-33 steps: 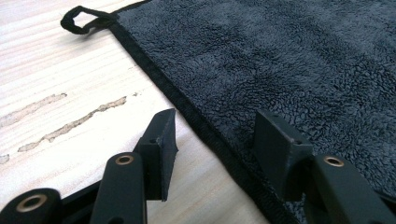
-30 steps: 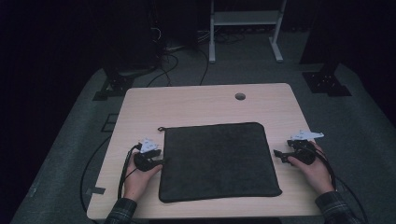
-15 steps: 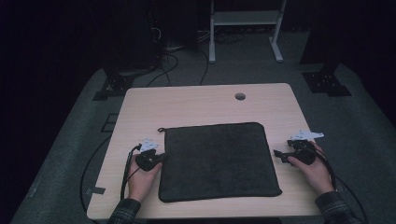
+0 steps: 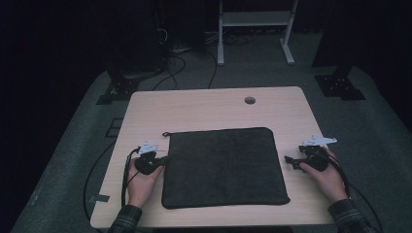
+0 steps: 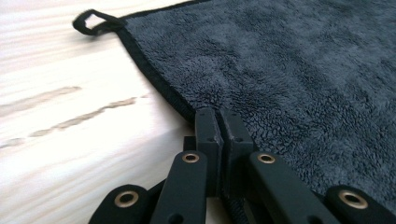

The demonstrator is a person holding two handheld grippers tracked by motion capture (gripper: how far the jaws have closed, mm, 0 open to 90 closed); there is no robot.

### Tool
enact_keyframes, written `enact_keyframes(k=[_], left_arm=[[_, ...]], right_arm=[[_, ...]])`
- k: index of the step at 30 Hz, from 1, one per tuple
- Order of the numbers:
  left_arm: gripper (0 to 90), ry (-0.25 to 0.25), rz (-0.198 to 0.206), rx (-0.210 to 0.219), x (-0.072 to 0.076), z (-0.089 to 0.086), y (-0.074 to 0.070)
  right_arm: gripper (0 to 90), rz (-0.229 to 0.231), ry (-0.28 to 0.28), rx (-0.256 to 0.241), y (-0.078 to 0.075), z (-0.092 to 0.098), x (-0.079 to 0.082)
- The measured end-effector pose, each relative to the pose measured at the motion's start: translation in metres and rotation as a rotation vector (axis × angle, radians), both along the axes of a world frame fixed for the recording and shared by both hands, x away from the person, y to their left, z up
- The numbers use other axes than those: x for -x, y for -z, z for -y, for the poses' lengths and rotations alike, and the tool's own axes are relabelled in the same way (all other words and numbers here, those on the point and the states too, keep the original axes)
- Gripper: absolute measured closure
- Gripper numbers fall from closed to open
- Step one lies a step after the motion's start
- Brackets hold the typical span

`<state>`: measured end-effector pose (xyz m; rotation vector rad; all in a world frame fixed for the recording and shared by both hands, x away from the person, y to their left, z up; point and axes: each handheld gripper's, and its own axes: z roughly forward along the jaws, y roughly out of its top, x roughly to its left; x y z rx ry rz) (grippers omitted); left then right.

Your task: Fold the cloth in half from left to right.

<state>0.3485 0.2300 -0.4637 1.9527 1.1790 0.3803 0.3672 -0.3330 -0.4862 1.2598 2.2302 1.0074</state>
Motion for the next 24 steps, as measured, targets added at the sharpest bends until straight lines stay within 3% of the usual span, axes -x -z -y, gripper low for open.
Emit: enact_keyframes(k=[10,15,24], left_arm=[[87.2,-0.065,0.005,-0.022,-0.003,-0.03,-0.008],[87.2,-0.097,0.014,-0.079,-0.004,-0.042,-0.011],[86.7,-0.058,0.036,0.055,-0.005,-0.047,-0.017]], right_arm=[[19.9,0.0,-0.001,0.0,0.0,0.0,0.0],[19.9,0.0,-0.001,0.0,0.0,0.0,0.0],[19.8,0.0,-0.001,0.0,0.0,0.0,0.0]])
